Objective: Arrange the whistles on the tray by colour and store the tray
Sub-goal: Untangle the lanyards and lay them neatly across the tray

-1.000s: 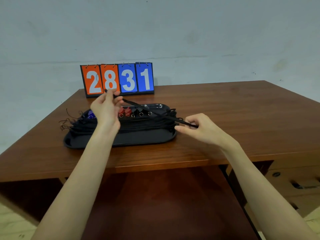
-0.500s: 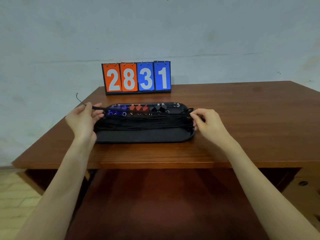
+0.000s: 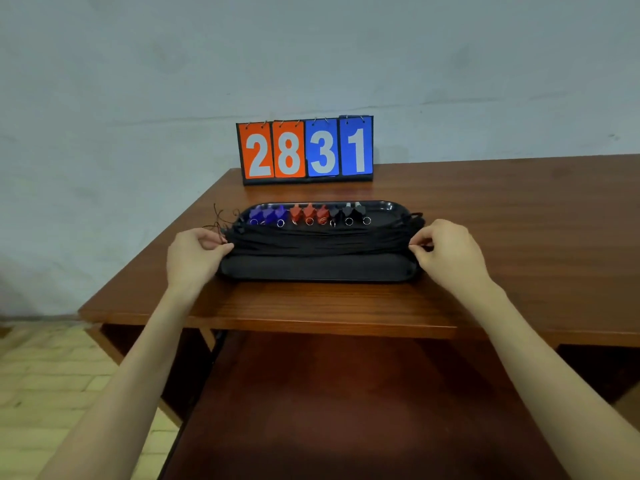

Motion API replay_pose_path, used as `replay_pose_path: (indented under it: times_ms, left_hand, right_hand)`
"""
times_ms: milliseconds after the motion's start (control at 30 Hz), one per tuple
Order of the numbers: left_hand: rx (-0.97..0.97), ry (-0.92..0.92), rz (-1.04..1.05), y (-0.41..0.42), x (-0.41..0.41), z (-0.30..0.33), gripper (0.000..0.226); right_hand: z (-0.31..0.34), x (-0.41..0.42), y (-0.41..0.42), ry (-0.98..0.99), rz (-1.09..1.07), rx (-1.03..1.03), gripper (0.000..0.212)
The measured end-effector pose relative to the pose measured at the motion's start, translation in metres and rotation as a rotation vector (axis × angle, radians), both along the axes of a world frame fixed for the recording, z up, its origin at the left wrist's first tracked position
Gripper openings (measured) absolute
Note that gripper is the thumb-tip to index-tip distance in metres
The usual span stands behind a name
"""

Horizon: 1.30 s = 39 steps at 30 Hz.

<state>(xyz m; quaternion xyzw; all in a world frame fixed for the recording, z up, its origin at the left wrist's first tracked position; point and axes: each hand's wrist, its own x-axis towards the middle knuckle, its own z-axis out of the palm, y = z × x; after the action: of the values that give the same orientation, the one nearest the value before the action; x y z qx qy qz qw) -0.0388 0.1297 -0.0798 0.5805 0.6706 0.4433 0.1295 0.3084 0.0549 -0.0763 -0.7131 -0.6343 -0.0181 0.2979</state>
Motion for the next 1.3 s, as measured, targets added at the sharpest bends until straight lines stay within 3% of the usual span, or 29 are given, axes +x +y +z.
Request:
replay_pose_path:
  times_ms: [733,900,1000,1100,1200,1300]
  left_hand:
    - [-0.027,0.006,0.175,0.007,0.001,-0.013,0.038]
    - [-0.026,0.012,0.155,0.006,-0.002,-0.014,0.048]
    - [-0.021,0.041,0.150,0.003,-0.005,-0.016,0.045]
    - [-0.012,0.105,0.134,-0.004,-0.007,-0.017,0.039]
    - [-0.020,0.142,0.115,-0.009,-0.007,-0.016,0.035]
    - [-0.025,0.120,0.111,-0.013,-0.006,-0.018,0.033]
  right_hand:
    - [0.000,-0.013,0.018,-0.152,-0.104,-0.084,0.010]
    - [0.003,-0.017,0.013,-0.145,-0.127,-0.122,0.022]
    - [0.001,-0.020,-0.002,-0.064,-0.146,-0.032,0.042]
    - [-0.002,-0.019,-0.022,0.051,-0.198,0.115,0.028]
    - [-0.006,-0.014,-0.036,0.139,-0.249,0.029,0.023]
    - [-0.010,-0.010,-0.038,0.143,-0.282,-0.064,0.033]
